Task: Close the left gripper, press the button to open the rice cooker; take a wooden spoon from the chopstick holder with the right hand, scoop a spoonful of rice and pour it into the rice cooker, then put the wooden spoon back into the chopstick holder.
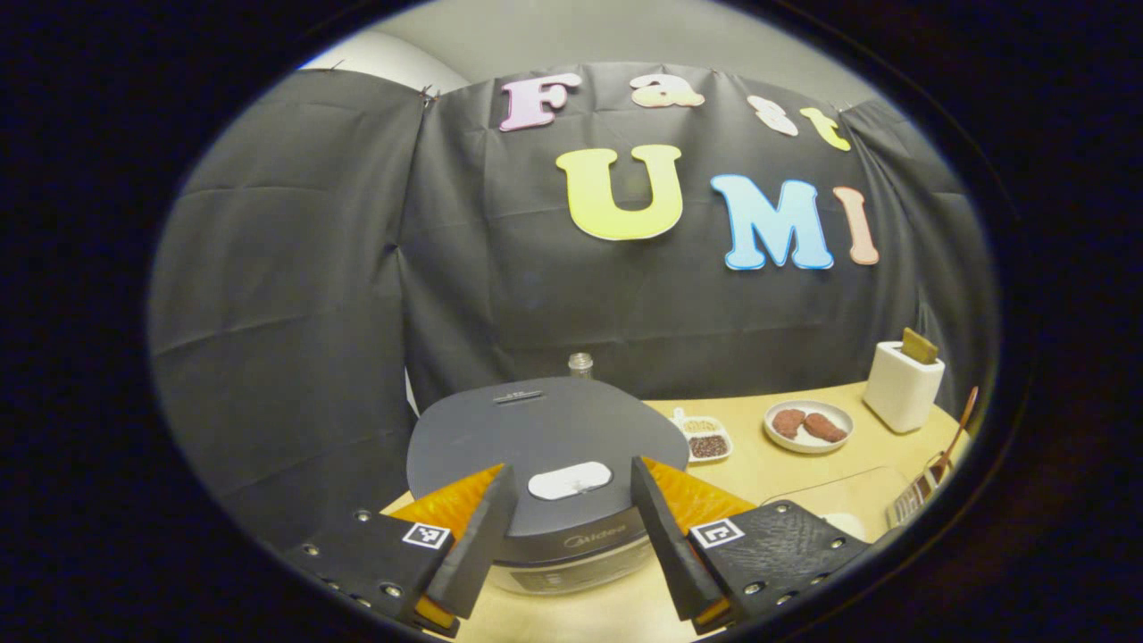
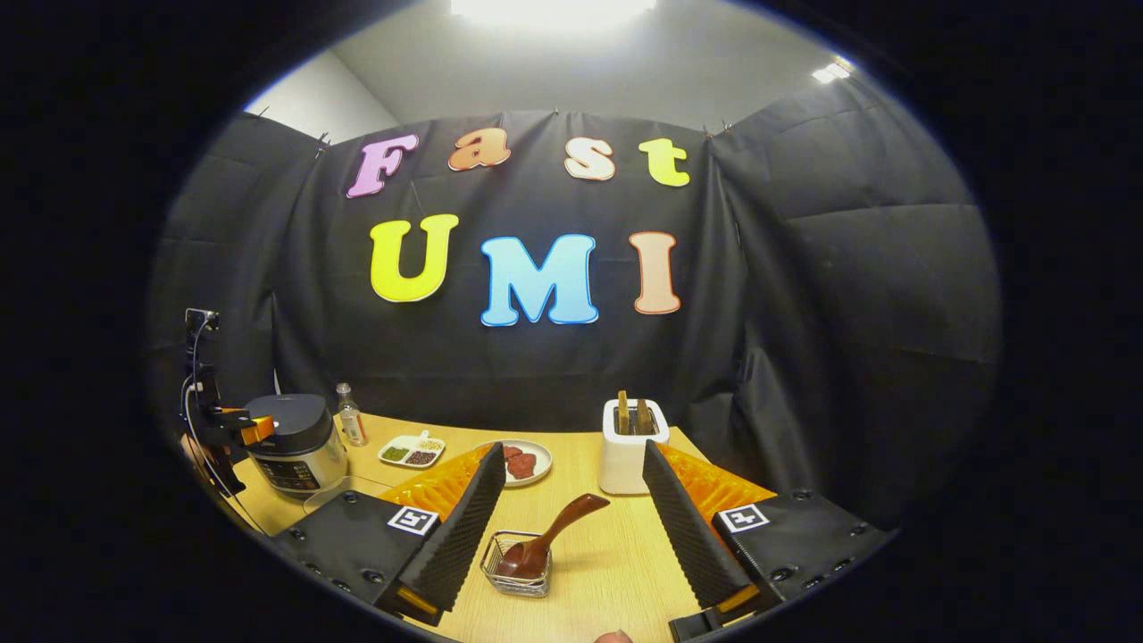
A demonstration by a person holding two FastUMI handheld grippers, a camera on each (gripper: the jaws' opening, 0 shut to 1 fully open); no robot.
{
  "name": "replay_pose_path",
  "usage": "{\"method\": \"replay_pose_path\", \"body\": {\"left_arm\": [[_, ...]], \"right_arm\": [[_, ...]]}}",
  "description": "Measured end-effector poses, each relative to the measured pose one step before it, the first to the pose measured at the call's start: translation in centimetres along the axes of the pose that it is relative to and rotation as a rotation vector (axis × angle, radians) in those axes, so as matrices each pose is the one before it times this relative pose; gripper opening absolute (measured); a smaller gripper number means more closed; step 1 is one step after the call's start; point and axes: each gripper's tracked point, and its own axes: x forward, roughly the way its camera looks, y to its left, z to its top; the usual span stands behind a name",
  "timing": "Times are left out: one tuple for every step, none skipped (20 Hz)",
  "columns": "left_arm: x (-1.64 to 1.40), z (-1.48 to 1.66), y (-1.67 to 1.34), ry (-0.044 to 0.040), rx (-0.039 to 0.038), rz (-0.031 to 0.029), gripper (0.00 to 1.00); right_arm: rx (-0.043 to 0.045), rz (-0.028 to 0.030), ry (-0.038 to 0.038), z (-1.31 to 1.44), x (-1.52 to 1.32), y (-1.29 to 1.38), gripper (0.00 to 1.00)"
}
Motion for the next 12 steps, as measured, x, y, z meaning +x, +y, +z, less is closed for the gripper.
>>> {"method": "replay_pose_path", "body": {"left_arm": [[-1.564, 1.668, -0.603, -0.02901, 0.00444, -0.00199, 0.82], [-1.386, 1.637, -0.729, -0.02847, 0.01112, -0.00501, 0.82], [-1.437, 1.489, -0.745, -0.02491, 0.01414, -0.00232, 0.82], [-1.418, 1.438, -0.643, -0.02166, 0.01476, -0.00313, 0.81], [-1.483, 1.318, -0.665, -0.02085, 0.01036, -0.0043, 0.81], [-1.35, 1.358, -0.589, -0.01707, -0.00107, -0.00541, 0.81], [-1.394, 1.189, -0.574, -0.01636, -0.00558, -0.00621, 0.81], [-1.237, 1.116, -0.483, -0.01206, -0.00346, -0.0059, 0.81], [-0.755, 0.922, -1.007, -0.01128, -0.00197, -0.0087, 0.81], [-0.994, 1.051, -0.599, -0.0179, -0.002, -0.01597, 0.81], [-1.036, 0.911, -0.387, -0.01697, 0.00025, -0.01301, 0.82], [-0.992, 0.89, -0.308, -0.0119, 0.00266, -0.01434, 0.81]], "right_arm": [[0.00628, 0.01159, -0.01422, 0.407, -0.027, -0.123, 0.98], [0.0059, 0.01491, -0.01192, 0.341, -0.094, -0.034, 0.98], [0.00341, 0.0123, -0.01267, 0.286, -0.121, -0.11, 0.93], [-0.00165, 0.01434, -0.01021, 0.281, -0.19, -0.082, 0.98], [-0.00436, 0.01497, -0.0098, 0.159, -0.118, -0.025, 0.98], [-0.00895, 0.01502, -0.00838, 0.259, -0.257, 0.052, 0.98], [-0.01249, 0.01403, -0.0069, 0.177, -0.199, 0.103, 0.98], [-0.0135, 0.00648, -0.00463, 0.229, -0.246, 0.067, 0.98], [-0.00807, 0.00151, -0.00751, 0.304, -0.419, -0.062, 0.98], [-0.00204, 0.0001, -0.0127, 0.458, -0.606, 0.066, 0.98], [0.00103, -0.00421, -0.01379, 0.334, -0.595, 0.176, 0.98], [0.00226, -0.00262, -0.00877, 0.375, -0.406, 0.248, 0.98]]}}
